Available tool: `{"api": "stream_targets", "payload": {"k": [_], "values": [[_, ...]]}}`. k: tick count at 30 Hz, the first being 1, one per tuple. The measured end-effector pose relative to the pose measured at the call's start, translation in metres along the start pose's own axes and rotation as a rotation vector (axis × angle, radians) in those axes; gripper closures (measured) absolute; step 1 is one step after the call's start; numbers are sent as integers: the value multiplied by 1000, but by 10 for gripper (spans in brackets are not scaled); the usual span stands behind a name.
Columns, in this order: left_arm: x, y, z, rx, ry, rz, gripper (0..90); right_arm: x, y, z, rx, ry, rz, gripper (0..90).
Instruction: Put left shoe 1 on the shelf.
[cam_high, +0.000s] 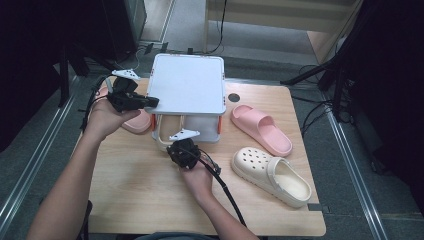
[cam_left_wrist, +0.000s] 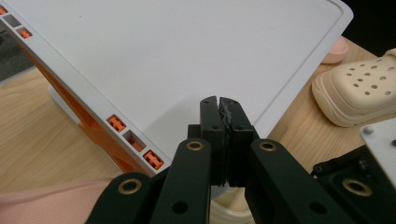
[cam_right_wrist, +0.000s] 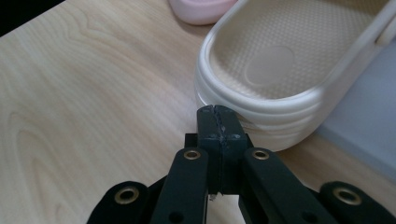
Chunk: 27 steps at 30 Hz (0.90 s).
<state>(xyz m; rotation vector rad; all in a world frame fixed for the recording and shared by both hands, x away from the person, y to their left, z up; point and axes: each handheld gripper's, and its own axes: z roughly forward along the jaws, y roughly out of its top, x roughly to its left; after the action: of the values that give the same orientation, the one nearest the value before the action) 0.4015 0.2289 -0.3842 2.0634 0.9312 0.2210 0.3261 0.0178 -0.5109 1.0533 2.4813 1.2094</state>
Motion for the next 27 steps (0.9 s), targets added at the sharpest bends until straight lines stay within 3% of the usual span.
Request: {"api": "stream_targets", "payload": {"k": [3,5,14,16,19,22,27], "values": [[0,0,0,0,4,1,887,-1,4,6,-4,7,-6,900],[0,0,0,0,4,4,887,-3,8,10,-12,-14,-9,900],[-1,0,1,-4,2,12,887,-14,21,27,-19,-37,22,900],[-1,-1,1,-7,-3,12,884,-18,22,28,-19,-18,44,900],[0,-1,0,-7,-5,13,877,-19,22,24,-14,-3,47,900],[-3,0,0,-1,-6,12,847,-20,20,7,-18,44,53,900],[-2,2,0,3,-50,-24,711,-21,15,-16,-21,91,35,867]]}}
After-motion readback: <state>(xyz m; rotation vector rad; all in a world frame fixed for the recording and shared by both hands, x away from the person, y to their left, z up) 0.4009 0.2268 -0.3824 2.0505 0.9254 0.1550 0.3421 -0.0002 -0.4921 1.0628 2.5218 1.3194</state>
